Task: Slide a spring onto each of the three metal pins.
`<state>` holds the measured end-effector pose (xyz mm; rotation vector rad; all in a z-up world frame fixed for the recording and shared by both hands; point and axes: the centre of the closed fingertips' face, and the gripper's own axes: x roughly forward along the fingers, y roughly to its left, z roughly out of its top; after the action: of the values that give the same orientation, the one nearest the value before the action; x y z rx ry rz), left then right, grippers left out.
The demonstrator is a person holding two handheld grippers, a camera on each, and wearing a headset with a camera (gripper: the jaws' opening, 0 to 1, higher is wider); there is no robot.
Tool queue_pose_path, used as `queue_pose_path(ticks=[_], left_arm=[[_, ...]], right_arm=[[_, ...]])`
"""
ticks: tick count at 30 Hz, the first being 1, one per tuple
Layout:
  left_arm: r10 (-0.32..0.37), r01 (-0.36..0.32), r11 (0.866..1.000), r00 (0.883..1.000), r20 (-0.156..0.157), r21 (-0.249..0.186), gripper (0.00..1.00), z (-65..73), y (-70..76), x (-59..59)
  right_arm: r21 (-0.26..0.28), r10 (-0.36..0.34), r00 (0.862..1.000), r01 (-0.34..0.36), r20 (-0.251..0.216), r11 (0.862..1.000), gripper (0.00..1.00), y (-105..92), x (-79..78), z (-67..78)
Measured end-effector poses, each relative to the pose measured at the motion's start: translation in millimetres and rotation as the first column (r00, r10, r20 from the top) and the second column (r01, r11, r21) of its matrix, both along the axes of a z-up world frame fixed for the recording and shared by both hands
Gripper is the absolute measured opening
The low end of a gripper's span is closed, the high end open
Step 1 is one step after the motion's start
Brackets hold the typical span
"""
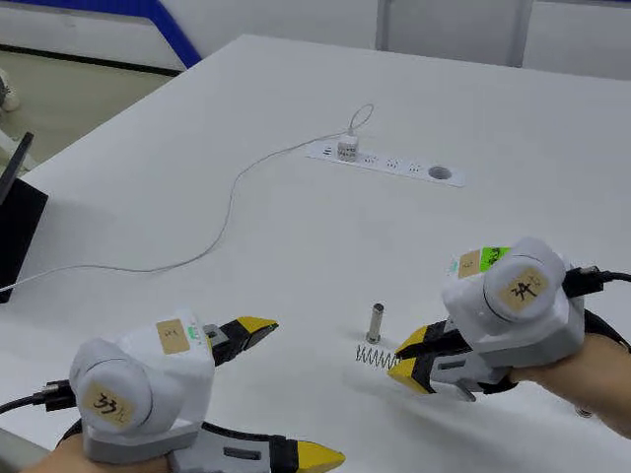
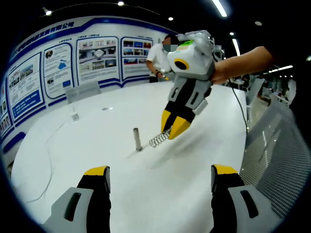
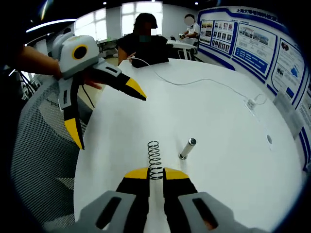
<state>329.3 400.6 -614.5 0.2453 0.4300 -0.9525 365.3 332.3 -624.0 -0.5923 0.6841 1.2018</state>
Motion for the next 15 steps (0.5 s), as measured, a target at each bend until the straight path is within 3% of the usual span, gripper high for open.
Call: queue_pose_path(ticks=[5,10,15], left_arm=[[-0.01,0.01,1.0,1.0,0.007,-0.006,0.84,5.2,-0.4,-1.5],[-0.027,0.027,1.0,0.999,0.018,-0.005,0.74,13.9,0.0,-1.3],[-0.084,0.085,0.996,0.996,0.03,-0.034,0.64,30.5,-14.5,-4.4]], right_arm=[[0.002,-0.009,1.0,0.009,0.018,1.0,0.1,-11.1,-4.6,8.8],[0.026,-0.006,0.999,0.005,0.041,1.0,0.1,-14.8,-12.1,22.1],[0.043,0.024,0.997,-0.027,0.068,0.999,0.1,-11.4,-23.4,35.6]])
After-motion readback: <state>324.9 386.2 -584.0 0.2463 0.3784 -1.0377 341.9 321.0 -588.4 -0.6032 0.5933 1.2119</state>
